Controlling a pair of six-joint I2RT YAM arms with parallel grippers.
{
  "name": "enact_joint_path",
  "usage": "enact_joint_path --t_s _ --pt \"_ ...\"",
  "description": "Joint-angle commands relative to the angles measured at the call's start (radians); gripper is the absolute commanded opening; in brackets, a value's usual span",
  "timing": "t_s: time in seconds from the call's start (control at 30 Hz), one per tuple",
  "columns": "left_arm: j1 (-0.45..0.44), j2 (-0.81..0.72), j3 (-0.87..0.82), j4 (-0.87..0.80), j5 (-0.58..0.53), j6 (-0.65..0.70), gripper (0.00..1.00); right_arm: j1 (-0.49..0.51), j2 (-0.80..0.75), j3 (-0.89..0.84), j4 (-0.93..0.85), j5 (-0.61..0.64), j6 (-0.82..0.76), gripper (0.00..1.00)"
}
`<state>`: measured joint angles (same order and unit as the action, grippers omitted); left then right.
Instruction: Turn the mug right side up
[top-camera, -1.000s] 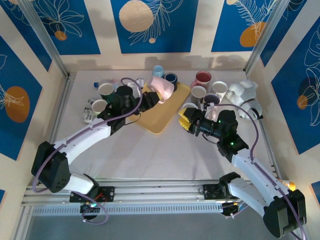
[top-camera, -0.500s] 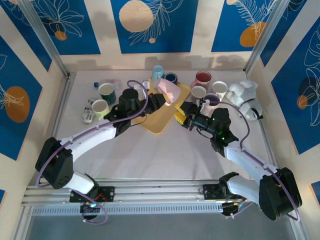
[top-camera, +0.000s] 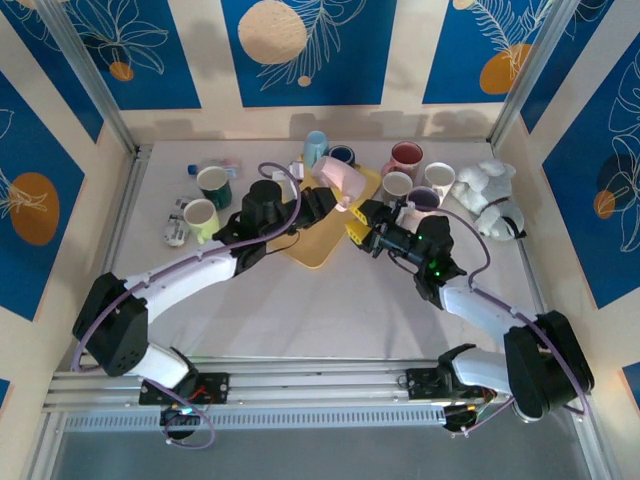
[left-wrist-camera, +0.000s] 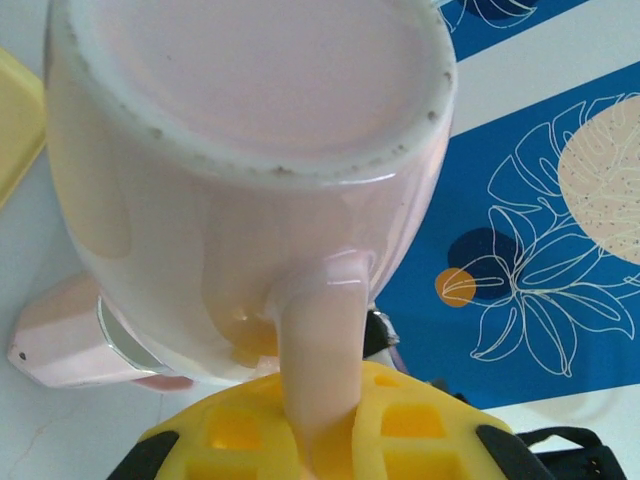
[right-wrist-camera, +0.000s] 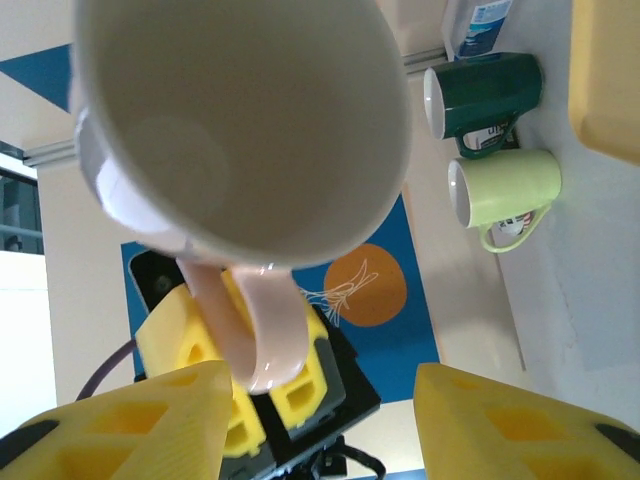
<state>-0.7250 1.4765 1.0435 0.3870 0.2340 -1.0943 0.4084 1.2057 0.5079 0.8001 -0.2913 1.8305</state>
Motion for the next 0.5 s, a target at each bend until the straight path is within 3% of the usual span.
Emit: enact_joint_path --t_s 0.0,0.2,0.3,0.47 --pt "-0.016 -0.027 0.002 0.142 -0.022 -0.001 0.0 0.02 0.045 0.021 0.13 0.028 0.053 0.49" --pt "-0.023 -0.024 -0.007 0.166 -0.021 -0.007 0.0 0.068 0.133 0.029 0.265 0.107 0.113 0.39" --pt "-0.023 -0.029 -0.021 0.183 -0.027 -0.008 0.0 0.087 0.154 0.052 0.282 0.131 0.12 0.38" --pt "-0.024 -0.058 -0.056 0.193 -0.048 -0.01 0.0 0.122 0.179 0.075 0.298 0.192 0.126 0.29"
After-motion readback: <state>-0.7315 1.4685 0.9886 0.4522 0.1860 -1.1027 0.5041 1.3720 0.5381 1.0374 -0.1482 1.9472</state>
